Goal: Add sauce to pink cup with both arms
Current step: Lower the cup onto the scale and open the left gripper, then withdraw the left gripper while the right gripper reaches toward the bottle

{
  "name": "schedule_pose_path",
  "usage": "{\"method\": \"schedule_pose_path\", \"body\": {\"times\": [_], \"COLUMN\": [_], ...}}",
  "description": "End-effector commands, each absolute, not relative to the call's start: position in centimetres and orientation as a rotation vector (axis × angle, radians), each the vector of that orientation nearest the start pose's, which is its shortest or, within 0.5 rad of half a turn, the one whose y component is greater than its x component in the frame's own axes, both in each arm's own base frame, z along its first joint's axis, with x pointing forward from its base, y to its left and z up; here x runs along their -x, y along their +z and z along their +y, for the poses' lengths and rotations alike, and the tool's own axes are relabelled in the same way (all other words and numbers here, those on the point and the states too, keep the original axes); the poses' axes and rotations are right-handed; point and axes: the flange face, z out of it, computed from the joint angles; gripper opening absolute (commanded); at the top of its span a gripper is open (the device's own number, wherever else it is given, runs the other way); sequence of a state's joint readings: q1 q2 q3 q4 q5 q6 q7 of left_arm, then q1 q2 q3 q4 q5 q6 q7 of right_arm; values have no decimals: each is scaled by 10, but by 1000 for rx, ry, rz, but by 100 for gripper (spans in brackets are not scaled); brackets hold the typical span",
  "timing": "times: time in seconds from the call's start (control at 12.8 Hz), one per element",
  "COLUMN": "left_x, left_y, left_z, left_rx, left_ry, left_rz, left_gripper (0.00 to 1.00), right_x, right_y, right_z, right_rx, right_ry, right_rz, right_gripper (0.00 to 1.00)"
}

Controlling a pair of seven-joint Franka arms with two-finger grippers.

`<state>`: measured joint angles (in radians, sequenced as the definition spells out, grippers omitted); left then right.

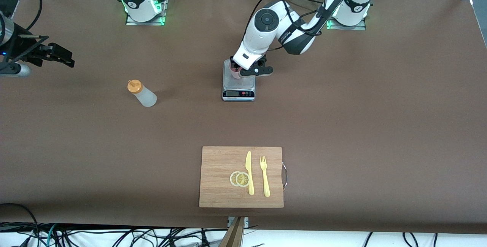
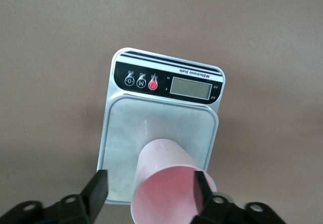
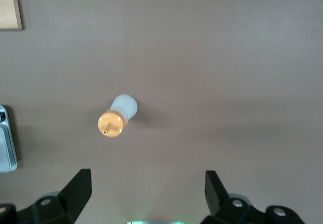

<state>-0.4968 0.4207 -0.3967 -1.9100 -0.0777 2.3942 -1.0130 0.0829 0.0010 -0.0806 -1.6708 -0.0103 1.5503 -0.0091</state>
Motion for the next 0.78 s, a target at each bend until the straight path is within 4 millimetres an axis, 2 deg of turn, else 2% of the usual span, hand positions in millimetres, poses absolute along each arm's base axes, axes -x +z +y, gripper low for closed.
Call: {"method": "schedule_pose_path", "body": {"times": [0.0,0.08,0.23,0.31,0.47,0.55,0.7], "left_x": [-439,-456,-488,-508,-532,-544,-570], "left_y": [349,367,403,420,449,458,485], "left_z": [-476,-469,-446,-425,-391,-370,-310], "left_rx": [3289,3291,3295,3292,3289,3280,3272], "left_ry": [239,232,200,171,126,113,68], "left_rz": [-390,-407,-317,-260,-86,-91,-133], "left_gripper": [100,100,100,100,100,100,100], "right_x": [-544,-544,-548,-550,-552,-553,-558], "right_y": [568,565,549,539,514,502,475], "right_z": [5,4,-11,-25,-46,-54,-69], "right_rx": [3085,3046,2925,2854,2711,2633,2480], "right_ry": [290,293,300,292,270,251,177], "right_rz": [-314,-452,-671,-774,-939,-1015,-1154], "right_gripper": [99,99,99,99,99,99,99]}}
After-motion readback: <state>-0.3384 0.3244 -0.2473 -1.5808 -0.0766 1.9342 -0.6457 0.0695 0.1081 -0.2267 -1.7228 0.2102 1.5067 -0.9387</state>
